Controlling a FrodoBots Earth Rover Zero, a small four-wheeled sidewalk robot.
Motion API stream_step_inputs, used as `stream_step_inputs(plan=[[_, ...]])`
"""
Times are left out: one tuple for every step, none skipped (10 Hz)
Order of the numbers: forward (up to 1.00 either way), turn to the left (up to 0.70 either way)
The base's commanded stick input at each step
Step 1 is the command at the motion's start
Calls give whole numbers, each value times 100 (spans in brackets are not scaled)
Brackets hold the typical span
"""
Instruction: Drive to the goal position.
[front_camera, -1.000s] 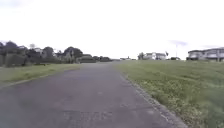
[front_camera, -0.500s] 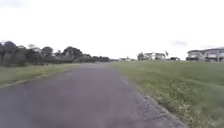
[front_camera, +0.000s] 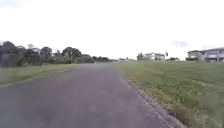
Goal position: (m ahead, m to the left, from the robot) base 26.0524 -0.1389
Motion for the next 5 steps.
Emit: stream_step_inputs(plan=[[70, 0], [70, 0], [70, 11], [70, 35], [70, 35]])
